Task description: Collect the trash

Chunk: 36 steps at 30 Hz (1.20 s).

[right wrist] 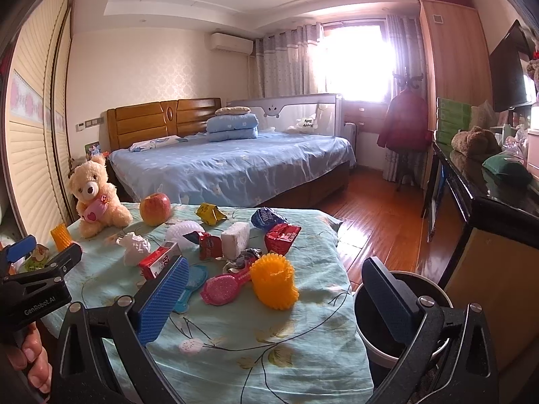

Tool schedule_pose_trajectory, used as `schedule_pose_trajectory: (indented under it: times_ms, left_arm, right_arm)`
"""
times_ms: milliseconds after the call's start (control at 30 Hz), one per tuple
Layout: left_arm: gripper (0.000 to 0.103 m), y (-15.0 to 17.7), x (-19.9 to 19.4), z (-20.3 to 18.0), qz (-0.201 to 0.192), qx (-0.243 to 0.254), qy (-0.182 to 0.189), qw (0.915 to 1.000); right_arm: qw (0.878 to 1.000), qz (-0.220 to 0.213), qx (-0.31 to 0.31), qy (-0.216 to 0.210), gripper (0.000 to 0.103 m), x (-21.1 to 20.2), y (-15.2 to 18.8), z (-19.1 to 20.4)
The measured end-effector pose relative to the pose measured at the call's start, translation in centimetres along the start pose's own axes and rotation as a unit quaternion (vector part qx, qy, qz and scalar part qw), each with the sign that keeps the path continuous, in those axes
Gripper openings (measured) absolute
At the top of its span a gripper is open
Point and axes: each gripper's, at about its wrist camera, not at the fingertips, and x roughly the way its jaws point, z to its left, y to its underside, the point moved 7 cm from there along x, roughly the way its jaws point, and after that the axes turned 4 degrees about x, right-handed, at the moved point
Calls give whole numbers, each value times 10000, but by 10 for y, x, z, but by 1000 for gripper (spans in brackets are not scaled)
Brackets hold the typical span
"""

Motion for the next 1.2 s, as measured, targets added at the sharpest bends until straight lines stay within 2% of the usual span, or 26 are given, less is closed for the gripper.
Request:
schedule_pose_trajectory:
  times_ms: [667, 1200]
  left_arm:
    - [103, -4, -4, -4, -32, 123, 30, 9999]
    - [103, -4, -5, -3, -13, 34, 22, 10000]
  right_arm:
    - [10000, -26, 65, -8, 103, -3, 0, -5]
    - [10000, -5, 68, -8, 103, -4, 1, -5]
